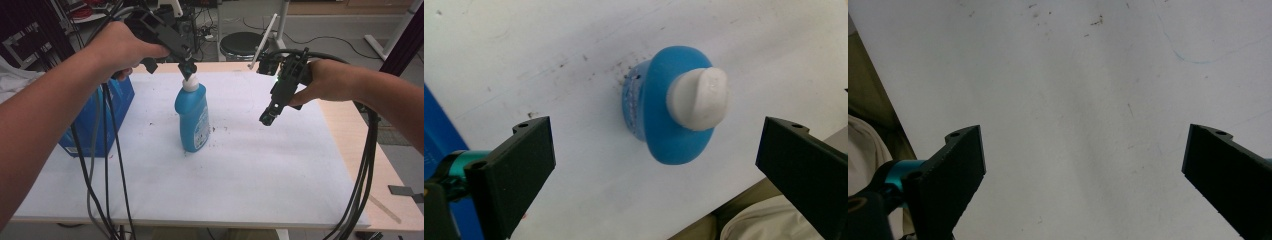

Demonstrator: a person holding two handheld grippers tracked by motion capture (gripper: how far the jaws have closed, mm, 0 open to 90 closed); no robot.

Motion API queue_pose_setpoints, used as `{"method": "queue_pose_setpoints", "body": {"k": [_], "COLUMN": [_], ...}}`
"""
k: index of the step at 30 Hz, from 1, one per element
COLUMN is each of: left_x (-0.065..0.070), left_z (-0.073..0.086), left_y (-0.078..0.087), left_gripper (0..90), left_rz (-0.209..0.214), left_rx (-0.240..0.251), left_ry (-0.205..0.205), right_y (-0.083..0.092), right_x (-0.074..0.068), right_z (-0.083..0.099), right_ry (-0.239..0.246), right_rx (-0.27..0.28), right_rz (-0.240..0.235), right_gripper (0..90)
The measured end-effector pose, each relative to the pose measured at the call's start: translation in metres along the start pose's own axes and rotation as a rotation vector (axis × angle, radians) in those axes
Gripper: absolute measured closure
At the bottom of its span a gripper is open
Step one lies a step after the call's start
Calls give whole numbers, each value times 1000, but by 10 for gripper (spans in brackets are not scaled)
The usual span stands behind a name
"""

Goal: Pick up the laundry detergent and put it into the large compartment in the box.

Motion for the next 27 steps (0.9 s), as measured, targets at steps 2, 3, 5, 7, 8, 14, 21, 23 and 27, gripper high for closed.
{"method": "queue_pose_setpoints", "body": {"k": [2,3,5,7,8,14,21,23,27], "left_x": [4,6,9,11,13,16,17,17,15], "left_z": [-1,-1,-2,-4,-5,-7,-8,-9,-8], "left_y": [-3,-4,-8,-15,-21,-37,-54,-60,-70], "left_gripper": [24,24,24,24,24,24,24,24,24], "left_rz": [8,10,10,14,14,6,-19,-24,-39], "left_rx": [-1,-1,-5,-18,-32,-49,-70,-79,-92], "left_ry": [-7,-9,-11,-14,-19,-6,14,17,22], "right_y": [-1,-1,0,0,-1,-1,-1,-1,-2], "right_x": [0,0,-1,-1,-1,-1,1,2,3], "right_z": [0,0,0,-1,-1,-1,0,0,1], "right_ry": [6,6,0,1,2,4,-1,2,-1], "right_rx": [2,2,-4,-3,-3,-1,2,5,5], "right_rz": [0,0,1,0,1,2,0,1,-4], "right_gripper": [27,27,28,28,28,28,27,28,27]}}
Point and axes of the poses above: each handheld gripper's, and its own axes: y roughly backward along the jaws, z roughly out of its underside, x roughly to its right, the point moved 2 cm from there along -y, roughly forward along the jaws, and after that the axes turned 7 degrees about z, right-handed, at the moved point
